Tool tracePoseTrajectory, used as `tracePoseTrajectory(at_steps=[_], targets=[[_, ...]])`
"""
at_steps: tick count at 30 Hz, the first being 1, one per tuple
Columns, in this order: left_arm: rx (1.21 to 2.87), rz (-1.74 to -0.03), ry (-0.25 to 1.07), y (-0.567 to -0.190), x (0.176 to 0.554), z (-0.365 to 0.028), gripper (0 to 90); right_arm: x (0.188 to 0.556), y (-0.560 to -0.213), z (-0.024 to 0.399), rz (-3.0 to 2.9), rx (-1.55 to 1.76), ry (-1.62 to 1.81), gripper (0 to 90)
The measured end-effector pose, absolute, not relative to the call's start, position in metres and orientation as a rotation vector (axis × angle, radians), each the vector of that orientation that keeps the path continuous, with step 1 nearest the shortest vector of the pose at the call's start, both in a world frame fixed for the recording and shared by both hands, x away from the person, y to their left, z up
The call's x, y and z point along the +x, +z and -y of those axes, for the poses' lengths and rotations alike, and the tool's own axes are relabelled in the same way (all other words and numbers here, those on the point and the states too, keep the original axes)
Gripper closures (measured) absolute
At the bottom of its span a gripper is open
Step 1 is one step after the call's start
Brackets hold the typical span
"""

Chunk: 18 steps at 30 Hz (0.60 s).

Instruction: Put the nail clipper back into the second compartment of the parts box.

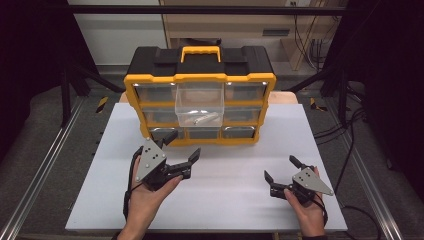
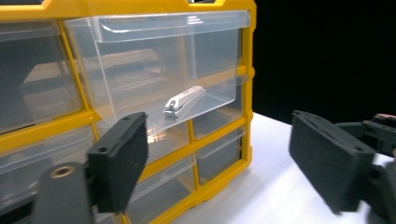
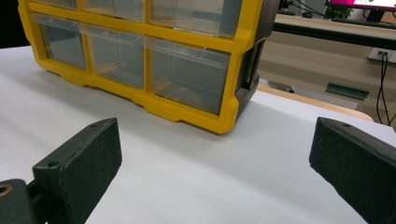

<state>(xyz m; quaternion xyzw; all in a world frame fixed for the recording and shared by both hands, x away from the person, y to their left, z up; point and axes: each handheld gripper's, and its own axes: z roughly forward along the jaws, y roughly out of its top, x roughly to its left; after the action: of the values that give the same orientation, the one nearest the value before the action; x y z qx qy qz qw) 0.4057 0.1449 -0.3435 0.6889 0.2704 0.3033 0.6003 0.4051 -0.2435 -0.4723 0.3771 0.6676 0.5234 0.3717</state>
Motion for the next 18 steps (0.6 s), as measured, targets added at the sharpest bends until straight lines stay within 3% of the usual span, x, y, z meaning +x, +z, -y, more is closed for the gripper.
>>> tracePoseTrajectory(at_steps=[18], targets=[[1.593,-0.699,0.664,-0.3456,0.4071,-0.1418,57.7,0.4049,-0.4719,0.2432,-1.714,0.964,1.343,2.6]])
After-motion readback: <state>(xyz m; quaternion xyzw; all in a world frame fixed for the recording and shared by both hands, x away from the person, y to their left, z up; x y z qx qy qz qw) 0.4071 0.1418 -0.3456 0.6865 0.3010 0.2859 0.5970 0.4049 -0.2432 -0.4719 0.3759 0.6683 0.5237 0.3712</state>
